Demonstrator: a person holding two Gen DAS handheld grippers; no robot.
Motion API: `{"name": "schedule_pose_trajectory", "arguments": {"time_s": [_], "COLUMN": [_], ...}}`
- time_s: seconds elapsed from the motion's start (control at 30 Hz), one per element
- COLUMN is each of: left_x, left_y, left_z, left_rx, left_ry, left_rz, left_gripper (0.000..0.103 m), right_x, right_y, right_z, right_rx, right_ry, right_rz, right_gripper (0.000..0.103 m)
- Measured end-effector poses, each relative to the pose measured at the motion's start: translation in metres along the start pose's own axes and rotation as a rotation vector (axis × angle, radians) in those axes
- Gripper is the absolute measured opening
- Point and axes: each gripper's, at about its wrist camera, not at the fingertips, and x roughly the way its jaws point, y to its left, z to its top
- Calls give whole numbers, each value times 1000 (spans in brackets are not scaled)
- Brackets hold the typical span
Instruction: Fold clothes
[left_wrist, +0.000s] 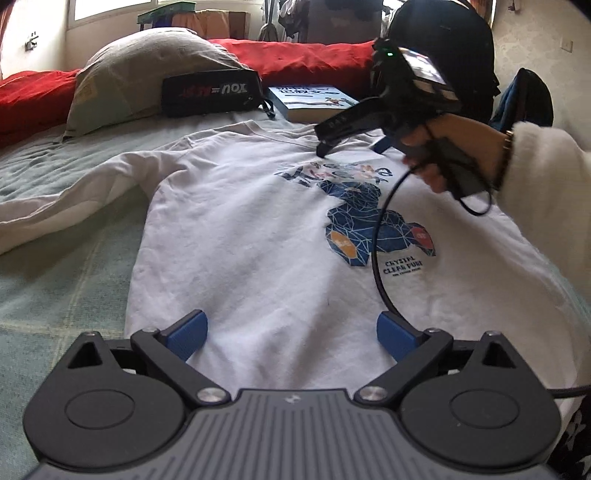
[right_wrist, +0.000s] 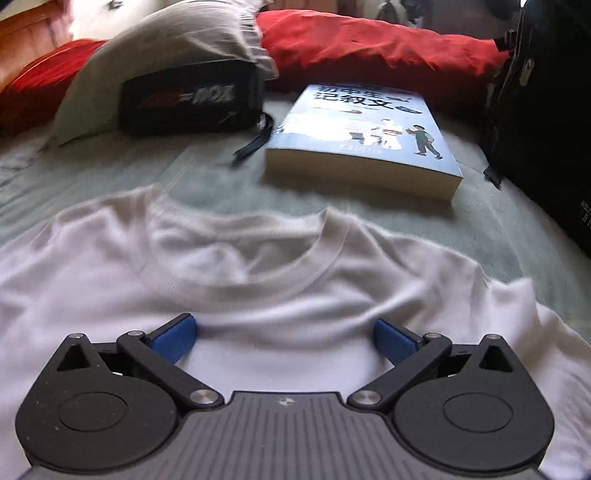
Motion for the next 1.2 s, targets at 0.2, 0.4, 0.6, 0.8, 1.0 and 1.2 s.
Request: {"name": "schedule_pose_trajectory", "arguments": {"time_s": [0.2, 0.4, 0.6, 0.8, 1.0, 1.2], "left_x": [0, -11, 4, 70, 150, 197], "left_y": [-2, 1, 5, 22, 57, 78], "left_z": [3, 19, 78, 150, 173, 202], "left_rx": [13, 9, -43, -183, -338, -369], "left_ry": [14, 22, 13, 70, 161, 87], "left_rz": [8, 31, 36, 11, 9, 83], "left_gripper": [99, 99, 99, 99, 99, 100], "right_x": [-23, -88, -93, -81, -91, -92], "right_y": [-11, -24, -17, -17, -23, -22], "right_z": [-3, -48, -85, -91, -106, -107], "right_rx": [25, 64, 32, -19, -78, -91], "right_ry": [7, 25, 16, -70, -103, -98], "right_rz": [42, 152, 170, 183, 217, 203], "right_gripper": [103, 103, 103, 103, 103, 103]}}
